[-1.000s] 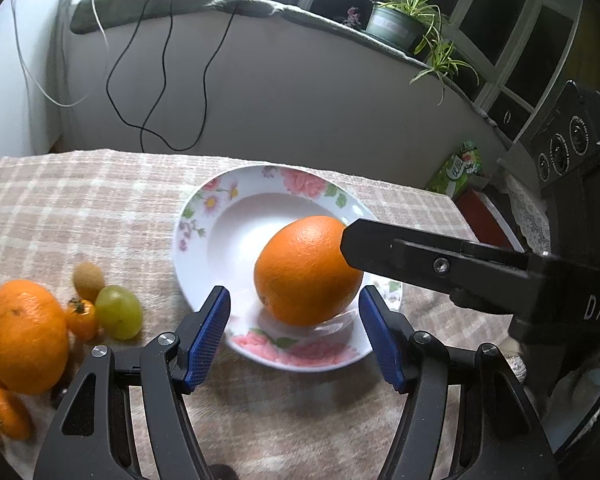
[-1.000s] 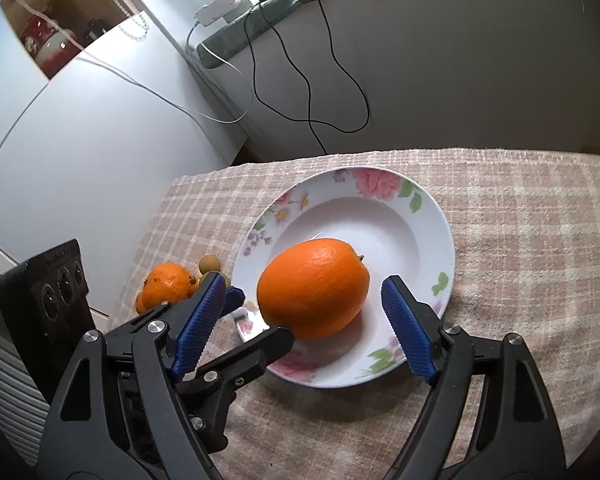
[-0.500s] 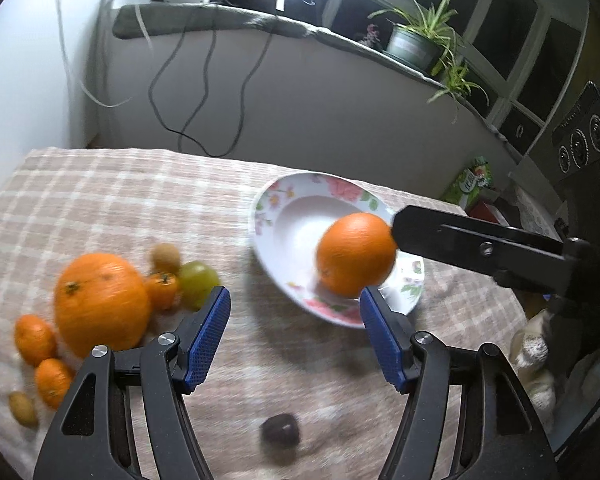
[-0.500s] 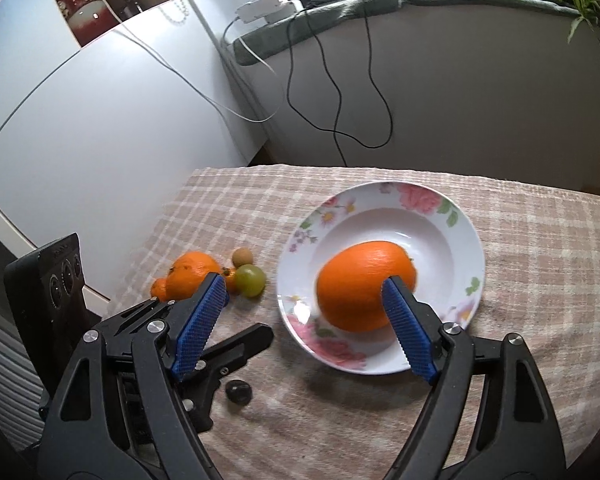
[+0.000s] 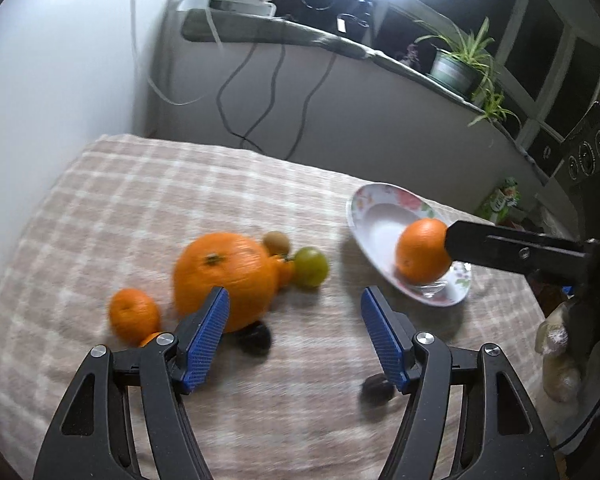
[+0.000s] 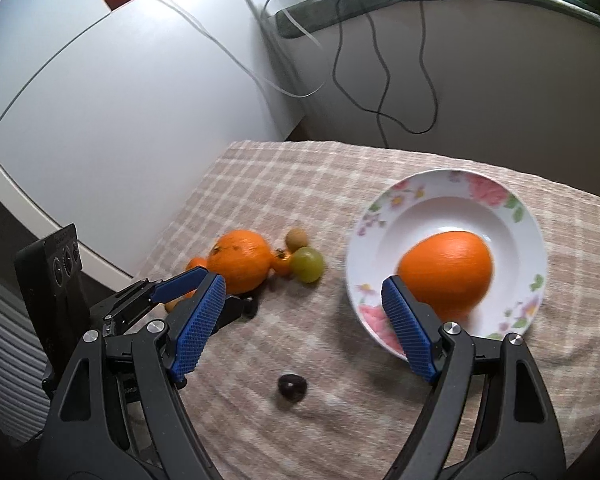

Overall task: Organize fruits
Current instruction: 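Move the right gripper to the big tangerine and close on it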

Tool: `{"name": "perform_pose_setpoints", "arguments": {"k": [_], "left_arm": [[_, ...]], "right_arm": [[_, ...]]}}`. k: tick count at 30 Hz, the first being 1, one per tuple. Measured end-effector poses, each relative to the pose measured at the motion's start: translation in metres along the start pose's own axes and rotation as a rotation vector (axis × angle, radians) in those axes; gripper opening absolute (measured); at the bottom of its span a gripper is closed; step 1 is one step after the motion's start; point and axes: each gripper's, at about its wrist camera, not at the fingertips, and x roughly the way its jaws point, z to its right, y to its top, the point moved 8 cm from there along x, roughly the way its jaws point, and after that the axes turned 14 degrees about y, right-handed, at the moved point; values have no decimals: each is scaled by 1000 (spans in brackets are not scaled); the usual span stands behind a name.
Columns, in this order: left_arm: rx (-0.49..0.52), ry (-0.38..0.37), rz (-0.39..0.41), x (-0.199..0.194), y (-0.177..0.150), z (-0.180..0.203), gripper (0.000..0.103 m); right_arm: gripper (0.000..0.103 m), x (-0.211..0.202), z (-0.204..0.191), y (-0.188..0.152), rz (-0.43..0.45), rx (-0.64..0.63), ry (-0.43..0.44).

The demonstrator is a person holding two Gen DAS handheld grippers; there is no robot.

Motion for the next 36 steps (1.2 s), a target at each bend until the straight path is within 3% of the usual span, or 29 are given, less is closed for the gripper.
{"name": "perform_pose_setpoints", "arguments": {"k": [11,26,36], "left_arm": [[-56,29,-31,10,-6,-39,68],[-71,-15,-64,24,-7,-40,68],[-89,-44,-83,32,-7,-39,68]], "right_arm": [[83,39,-30,9,-60,12,105],[83,99,-38,14,-168,43,159],[70,128,-33,12,-222,47,146]]}}
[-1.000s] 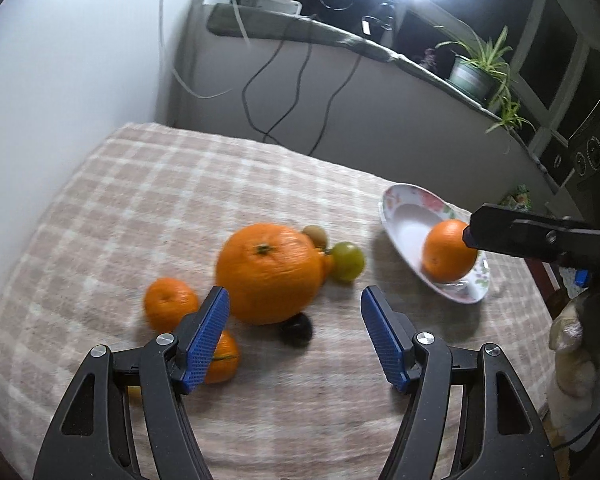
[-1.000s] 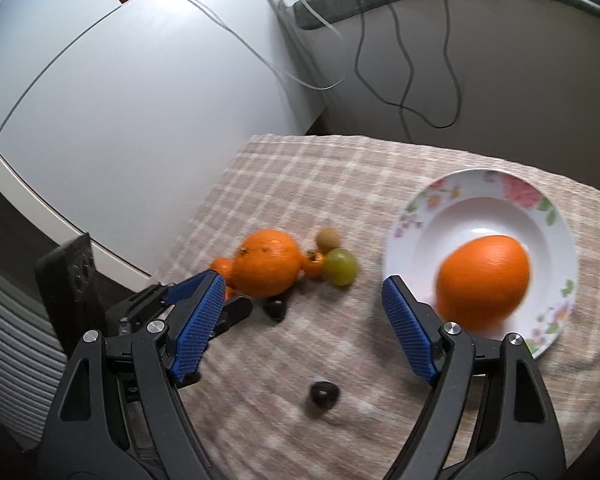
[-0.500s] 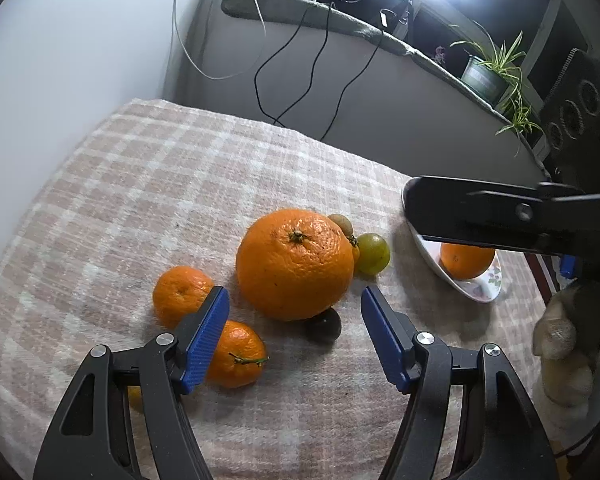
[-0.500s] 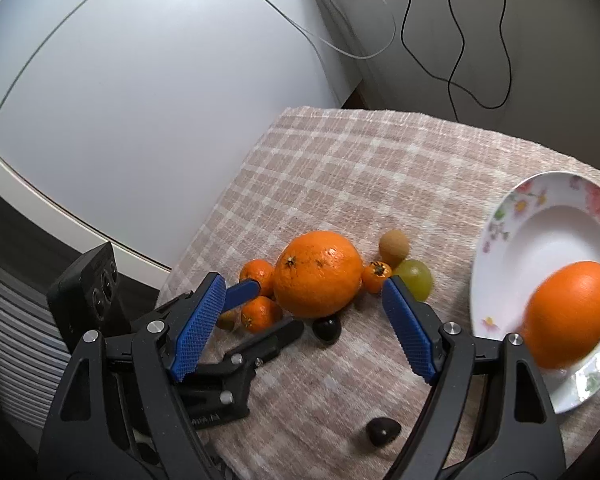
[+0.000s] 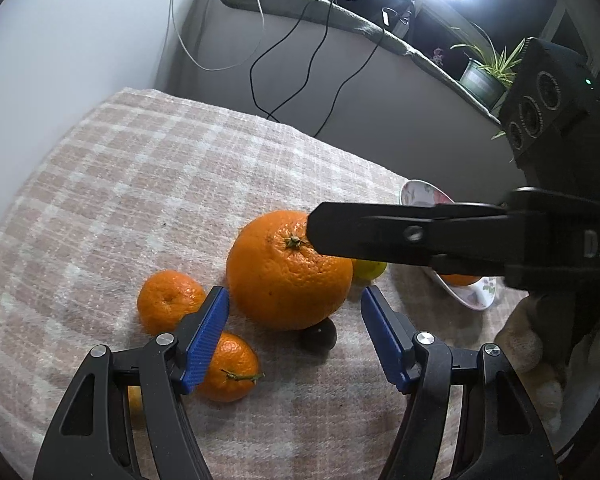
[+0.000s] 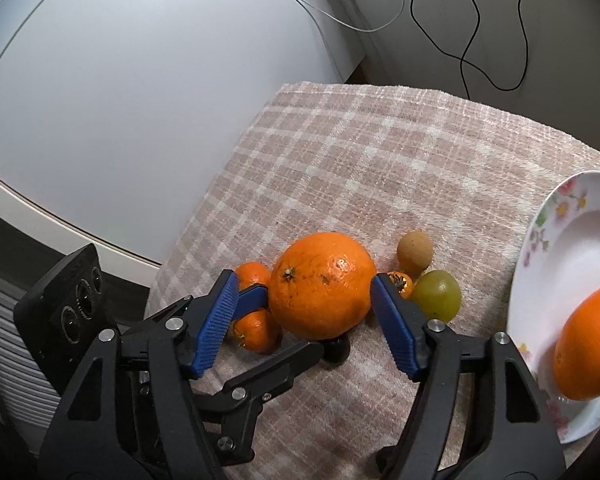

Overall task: Organize fruits
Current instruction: 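Move the right gripper to the big tangerine and close on it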

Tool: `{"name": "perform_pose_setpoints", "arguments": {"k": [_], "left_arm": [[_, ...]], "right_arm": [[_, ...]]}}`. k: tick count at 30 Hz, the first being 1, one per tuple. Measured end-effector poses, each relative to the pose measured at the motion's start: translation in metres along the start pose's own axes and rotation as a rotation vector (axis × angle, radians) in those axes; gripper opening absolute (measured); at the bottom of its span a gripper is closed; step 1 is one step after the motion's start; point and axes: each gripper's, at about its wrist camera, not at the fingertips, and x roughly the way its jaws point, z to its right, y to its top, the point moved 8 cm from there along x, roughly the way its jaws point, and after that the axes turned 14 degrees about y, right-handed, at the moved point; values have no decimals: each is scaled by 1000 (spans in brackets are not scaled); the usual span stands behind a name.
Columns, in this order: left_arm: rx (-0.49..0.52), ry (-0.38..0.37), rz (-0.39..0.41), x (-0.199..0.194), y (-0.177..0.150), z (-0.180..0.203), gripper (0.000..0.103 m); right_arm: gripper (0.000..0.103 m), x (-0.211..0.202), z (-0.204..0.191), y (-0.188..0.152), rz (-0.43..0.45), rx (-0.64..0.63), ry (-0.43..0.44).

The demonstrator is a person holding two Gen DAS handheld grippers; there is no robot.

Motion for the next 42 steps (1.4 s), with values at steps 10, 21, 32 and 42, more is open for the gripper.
{"name": "perform_pose_setpoints", "arguments": {"k": [10,21,32,42], "left_arm": [[2,4,-7,7,3,-2,68],[26,40,4,12,9,2,67],[10,58,27,11,8,0,67],[11,70,45,7,10,-1,68]], "right_arm": [[69,9,11,2,-24,4,-14],[69,20,16,2,-59,-4,-18],[66,18,16,0,-51,5,-39],[66,18,13,0,-40,-12,-57]]}}
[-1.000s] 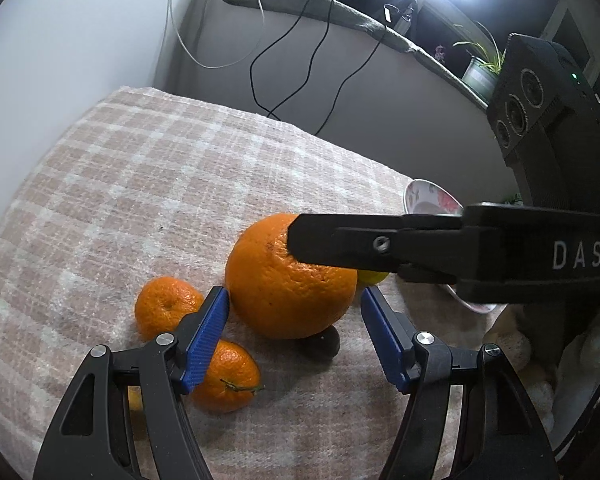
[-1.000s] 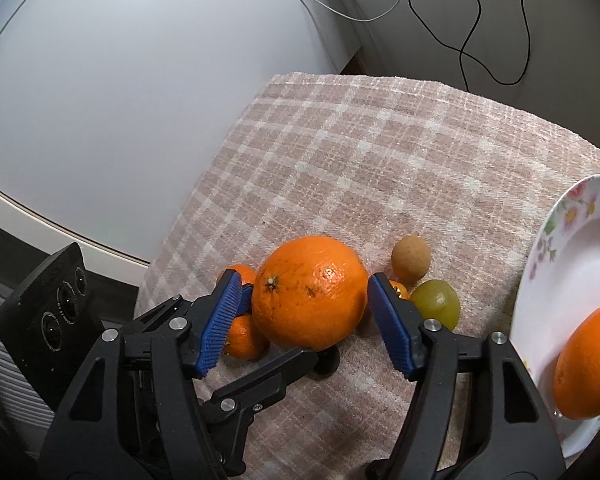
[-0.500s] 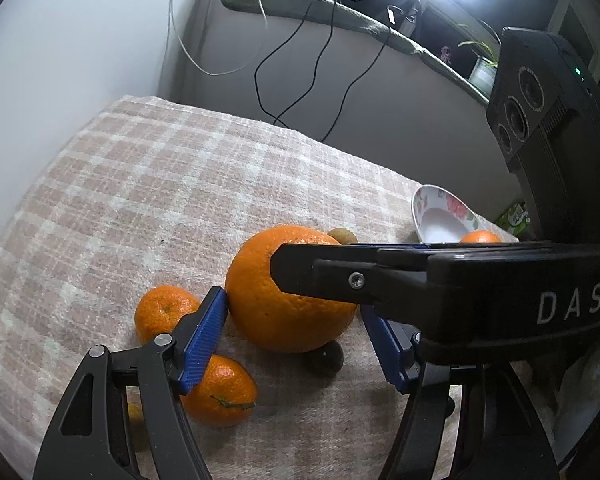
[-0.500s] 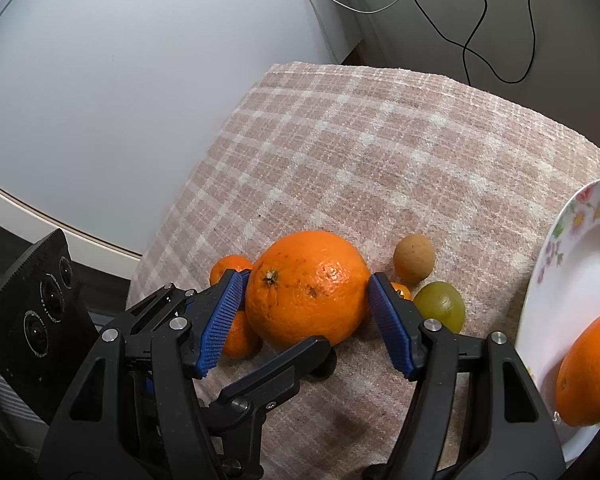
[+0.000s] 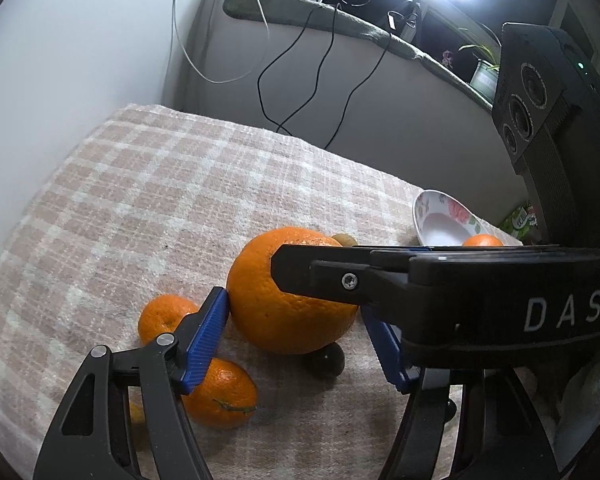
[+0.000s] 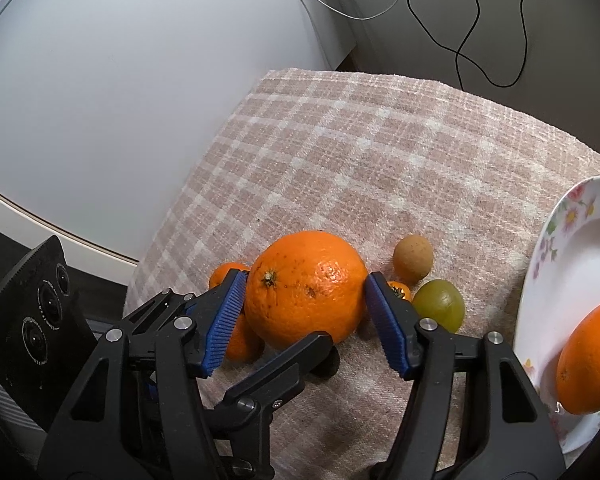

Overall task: Organize fruits
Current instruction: 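Move the right gripper to the big tangerine and close on it, then carry the big tangerine with the right gripper into the plate and release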

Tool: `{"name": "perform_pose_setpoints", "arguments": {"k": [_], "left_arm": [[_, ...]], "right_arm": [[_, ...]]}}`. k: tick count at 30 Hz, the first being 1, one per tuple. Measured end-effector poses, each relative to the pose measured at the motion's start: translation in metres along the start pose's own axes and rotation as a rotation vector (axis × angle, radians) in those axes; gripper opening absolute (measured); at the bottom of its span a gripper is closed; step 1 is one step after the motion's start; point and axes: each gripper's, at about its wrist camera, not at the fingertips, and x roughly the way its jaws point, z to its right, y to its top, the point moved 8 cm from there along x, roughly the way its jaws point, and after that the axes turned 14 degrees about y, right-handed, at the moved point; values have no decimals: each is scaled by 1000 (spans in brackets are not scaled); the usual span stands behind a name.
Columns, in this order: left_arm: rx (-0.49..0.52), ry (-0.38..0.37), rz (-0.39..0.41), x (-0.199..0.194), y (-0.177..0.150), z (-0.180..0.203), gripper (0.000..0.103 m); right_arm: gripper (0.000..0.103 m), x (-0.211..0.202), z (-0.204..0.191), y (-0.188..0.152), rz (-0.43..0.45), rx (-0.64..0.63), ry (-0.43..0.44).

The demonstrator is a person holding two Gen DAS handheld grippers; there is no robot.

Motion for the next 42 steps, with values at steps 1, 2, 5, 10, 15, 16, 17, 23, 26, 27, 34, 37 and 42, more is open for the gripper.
{"name": "perform_pose_setpoints", "arguments": {"k": [1,2,5,10,15,16,17,23,26,27,34,37,42], "left_arm": [[-2,1,4,-1,1,0,68],[-2,2,7,-2,2,1,68],[0,7,21,-7,5,0,68],[3,5,52,-15,15,5,68],[19,-8,72,-18,25,18,68],[23,-12,73,-18,26,22,68],[27,-16,75,-17,27,26,68],[58,-44,77,-13,33,53,68],[74,-57,80,-11,37,69,68],[80,-60,83,-11,38,73,68],[112,-87,91,-5,49,107,68],[124,-98,91,-1,53,121,68],[140,-118,77,10,57,143,68]], "right_arm": [[66,0,0,0,3,1,1],[66,-1,-1,0,5,0,3],[66,-3,-5,1,13,-10,4],[66,-13,-11,5,34,-29,5],[66,-27,-10,6,54,-38,0],[66,-31,-7,6,59,-37,-2],[66,-35,-5,5,63,-36,-5],[66,-57,14,3,90,-19,-20],[66,-70,24,2,105,-12,-33],[66,-75,28,2,110,-10,-37],[66,-105,51,6,147,3,-59],[66,-117,63,7,161,13,-67],[66,-133,84,9,177,33,-83]]}}
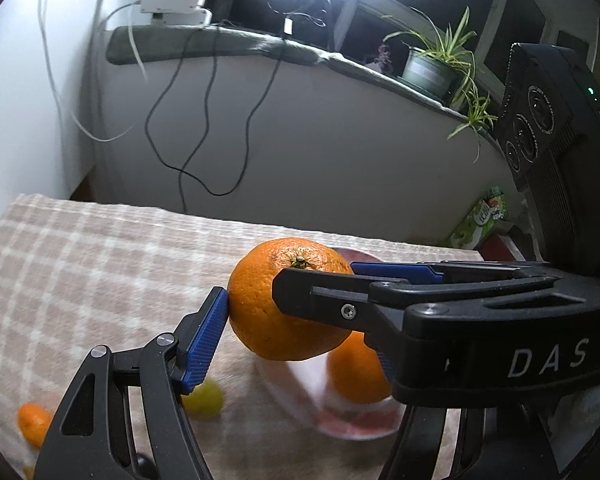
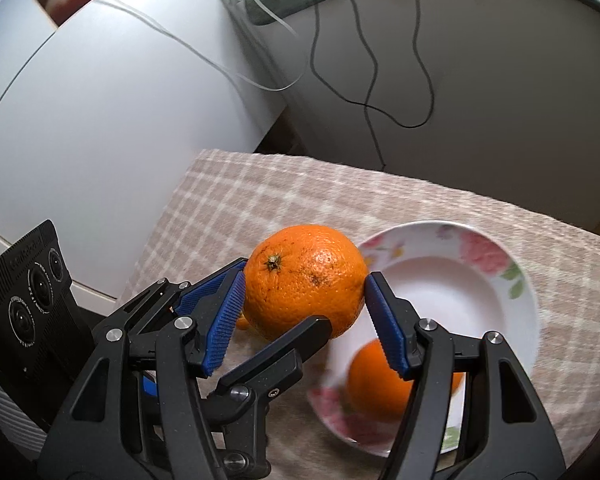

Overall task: Organize fruits
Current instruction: 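Carry the big tangerine with the right gripper into the plate and release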

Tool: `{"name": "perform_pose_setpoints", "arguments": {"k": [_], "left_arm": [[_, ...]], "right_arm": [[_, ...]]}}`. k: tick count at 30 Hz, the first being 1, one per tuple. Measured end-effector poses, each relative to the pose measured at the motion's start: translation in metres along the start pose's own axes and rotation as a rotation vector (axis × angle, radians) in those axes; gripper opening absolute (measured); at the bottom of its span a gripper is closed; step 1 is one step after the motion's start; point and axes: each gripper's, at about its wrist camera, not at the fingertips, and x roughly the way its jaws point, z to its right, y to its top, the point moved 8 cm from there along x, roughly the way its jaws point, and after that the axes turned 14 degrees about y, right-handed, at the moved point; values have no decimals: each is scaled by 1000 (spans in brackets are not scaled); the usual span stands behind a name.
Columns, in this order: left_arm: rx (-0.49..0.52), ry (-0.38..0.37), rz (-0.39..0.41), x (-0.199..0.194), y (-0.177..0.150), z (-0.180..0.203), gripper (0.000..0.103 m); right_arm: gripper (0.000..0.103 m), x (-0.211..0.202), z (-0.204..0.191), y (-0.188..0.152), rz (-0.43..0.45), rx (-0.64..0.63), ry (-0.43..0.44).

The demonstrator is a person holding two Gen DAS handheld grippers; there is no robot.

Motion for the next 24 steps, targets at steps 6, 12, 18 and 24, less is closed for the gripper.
{"name": "perform_pose_setpoints", "arguments": {"k": [6,12,18,24], "left_arm": [[21,-12,-18,15,4,20,68],[27,-20,-40,28,7,30,68],[32,-23,-54,35,7,32,68],[38,-17,-48,37,8,34,68]], "right_arm": [[66,-11,27,4,18,32,-12],[66,-17,48,6,28,52,-18],[66,-18,59,8,31,60,-24],[66,-18,62,9,40,65,-17]]}}
